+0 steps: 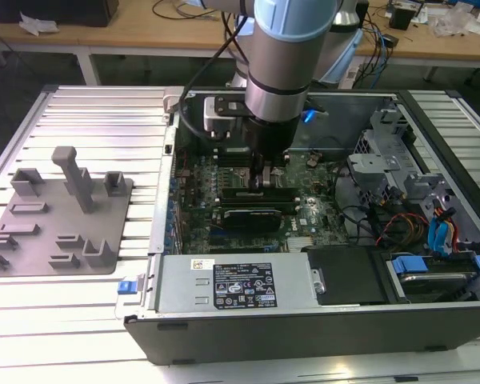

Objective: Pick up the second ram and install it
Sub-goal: 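Insert the second ram into the second slot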

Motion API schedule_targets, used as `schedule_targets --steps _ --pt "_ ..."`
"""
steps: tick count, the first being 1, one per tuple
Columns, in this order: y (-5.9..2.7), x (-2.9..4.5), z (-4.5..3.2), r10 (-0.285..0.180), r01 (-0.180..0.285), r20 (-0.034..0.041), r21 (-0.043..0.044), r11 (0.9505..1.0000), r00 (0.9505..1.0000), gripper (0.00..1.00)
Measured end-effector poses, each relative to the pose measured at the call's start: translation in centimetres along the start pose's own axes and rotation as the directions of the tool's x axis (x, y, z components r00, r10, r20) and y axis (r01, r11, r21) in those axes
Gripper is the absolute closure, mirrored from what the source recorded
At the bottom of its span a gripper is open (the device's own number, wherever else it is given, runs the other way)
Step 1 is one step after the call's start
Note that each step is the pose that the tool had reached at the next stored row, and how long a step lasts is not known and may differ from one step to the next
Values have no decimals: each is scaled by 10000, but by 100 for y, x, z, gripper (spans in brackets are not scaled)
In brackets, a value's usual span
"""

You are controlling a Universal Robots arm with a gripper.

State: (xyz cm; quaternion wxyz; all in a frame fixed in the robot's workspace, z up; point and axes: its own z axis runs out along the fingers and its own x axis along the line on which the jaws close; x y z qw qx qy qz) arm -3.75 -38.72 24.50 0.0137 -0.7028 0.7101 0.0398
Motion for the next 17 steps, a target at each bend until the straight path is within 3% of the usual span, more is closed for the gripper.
schedule_targets --steps 17 --pt "13 -16 79 47 -47 -31 34 10000 10000 91"
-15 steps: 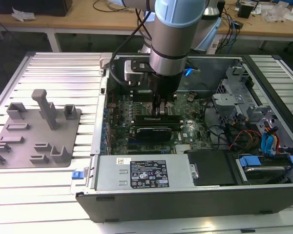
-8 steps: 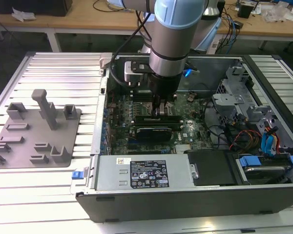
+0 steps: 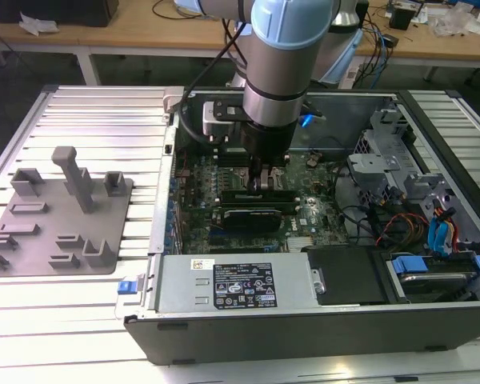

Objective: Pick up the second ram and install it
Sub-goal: 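Insert the second ram into the second slot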

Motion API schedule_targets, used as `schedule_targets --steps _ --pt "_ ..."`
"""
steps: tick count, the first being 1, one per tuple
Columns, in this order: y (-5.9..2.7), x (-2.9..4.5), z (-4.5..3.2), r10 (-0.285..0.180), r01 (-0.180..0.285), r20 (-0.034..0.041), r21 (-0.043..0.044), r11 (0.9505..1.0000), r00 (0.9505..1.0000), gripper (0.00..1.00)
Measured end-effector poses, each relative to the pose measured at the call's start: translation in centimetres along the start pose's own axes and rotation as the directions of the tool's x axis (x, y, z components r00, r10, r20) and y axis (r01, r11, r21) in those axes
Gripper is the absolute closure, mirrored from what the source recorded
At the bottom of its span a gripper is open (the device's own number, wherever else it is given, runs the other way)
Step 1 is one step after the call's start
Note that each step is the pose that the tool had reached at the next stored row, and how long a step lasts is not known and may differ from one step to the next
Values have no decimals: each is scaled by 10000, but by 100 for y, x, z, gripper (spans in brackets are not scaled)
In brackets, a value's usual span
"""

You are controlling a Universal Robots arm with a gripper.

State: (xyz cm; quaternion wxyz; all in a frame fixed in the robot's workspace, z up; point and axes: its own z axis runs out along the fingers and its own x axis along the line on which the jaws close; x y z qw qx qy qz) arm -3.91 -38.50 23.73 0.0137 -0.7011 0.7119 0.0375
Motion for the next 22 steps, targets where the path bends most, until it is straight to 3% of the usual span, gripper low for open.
schedule_targets --steps 22 --pt "-2 1 3 1 -1 -3 2 10000 10000 91"
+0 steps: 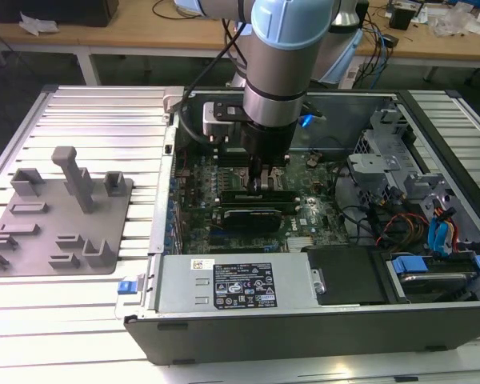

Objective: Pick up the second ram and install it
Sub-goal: 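Insert the second ram into the second slot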

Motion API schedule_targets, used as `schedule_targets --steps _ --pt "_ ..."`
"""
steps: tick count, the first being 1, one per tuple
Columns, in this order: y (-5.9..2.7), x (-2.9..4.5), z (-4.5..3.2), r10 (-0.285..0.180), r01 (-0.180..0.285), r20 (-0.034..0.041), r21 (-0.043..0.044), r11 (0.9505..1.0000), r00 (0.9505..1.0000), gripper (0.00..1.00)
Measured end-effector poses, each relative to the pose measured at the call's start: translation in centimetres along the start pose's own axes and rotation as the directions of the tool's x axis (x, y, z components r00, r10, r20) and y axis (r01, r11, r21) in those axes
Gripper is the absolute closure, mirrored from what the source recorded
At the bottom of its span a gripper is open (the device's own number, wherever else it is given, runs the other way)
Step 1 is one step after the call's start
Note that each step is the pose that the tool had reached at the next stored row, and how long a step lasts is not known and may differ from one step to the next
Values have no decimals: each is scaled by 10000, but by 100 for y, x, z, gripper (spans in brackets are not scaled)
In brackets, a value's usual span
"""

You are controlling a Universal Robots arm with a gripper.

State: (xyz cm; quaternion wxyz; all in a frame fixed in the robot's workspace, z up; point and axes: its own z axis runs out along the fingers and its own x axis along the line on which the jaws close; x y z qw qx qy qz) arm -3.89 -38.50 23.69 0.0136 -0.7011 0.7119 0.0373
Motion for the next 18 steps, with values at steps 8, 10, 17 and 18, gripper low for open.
schedule_targets --steps 8,10,17,18 --pt "0 0 10 0 0 2 4 10000 10000 91" --pt "-1 1 13 -1 1 2 4 10000 10000 91" --pt "-5 1 15 -1 1 3 4 10000 10000 91" --pt "-5 1 15 0 0 2 4 10000 10000 91"
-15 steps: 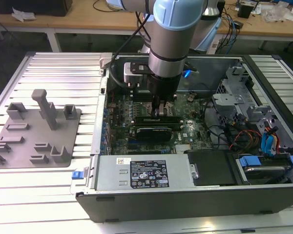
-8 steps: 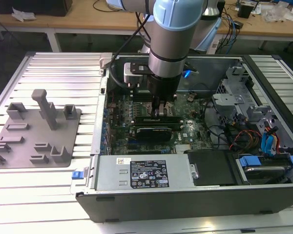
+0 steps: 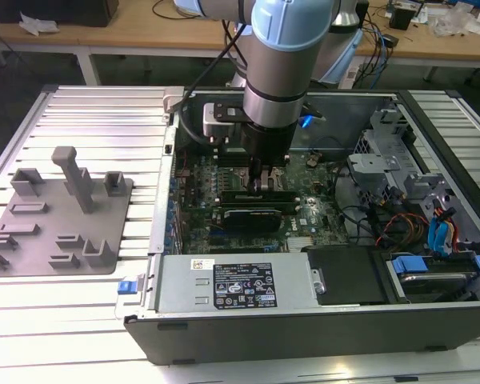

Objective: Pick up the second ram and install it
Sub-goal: 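Insert the second ram into the second slot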

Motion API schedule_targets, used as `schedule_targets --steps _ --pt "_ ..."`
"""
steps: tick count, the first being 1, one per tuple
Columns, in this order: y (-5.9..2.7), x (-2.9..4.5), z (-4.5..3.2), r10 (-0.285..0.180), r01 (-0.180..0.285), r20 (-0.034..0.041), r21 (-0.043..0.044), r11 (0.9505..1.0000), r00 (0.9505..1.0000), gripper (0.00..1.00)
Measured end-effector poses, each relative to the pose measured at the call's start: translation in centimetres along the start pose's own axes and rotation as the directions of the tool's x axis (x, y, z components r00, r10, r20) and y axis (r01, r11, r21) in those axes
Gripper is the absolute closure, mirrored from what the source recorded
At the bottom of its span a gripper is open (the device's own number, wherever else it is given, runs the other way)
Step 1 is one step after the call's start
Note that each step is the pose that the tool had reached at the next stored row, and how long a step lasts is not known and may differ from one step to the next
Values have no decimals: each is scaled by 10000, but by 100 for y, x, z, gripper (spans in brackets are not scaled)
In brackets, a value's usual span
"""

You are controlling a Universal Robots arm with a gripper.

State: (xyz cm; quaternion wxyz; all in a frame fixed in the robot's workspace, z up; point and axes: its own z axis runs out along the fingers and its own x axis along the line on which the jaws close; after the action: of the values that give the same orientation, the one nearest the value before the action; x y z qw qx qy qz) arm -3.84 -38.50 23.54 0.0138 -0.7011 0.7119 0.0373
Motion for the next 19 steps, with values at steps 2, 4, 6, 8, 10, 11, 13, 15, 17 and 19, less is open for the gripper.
schedule_targets --steps 2,4,6,8,10,11,13,15,17,19 --pt "0 0 0 0 0 0 0 10000 10000 91" --pt "-2 0 7 -1 1 2 4 10000 10000 91" --pt "-1 1 11 -2 2 -2 6 10000 10000 91" --pt "-1 1 12 -1 1 -1 6 10000 10000 91" --pt "-1 1 13 -22 22 -1 5 10000 10000 91" --pt "-4 1 13 -75 75 -1 0 10000 10000 91" --pt "-8 1 13 -175 175 -1 -5 9998 9998 91" --pt "-9 1 13 -213 213 -3 -8 9998 9998 91" --pt "-9 1 14 -216 216 -5 -10 9998 9998 91" --pt "-9 2 26 -217 217 -4 -10 9998 9998 91"
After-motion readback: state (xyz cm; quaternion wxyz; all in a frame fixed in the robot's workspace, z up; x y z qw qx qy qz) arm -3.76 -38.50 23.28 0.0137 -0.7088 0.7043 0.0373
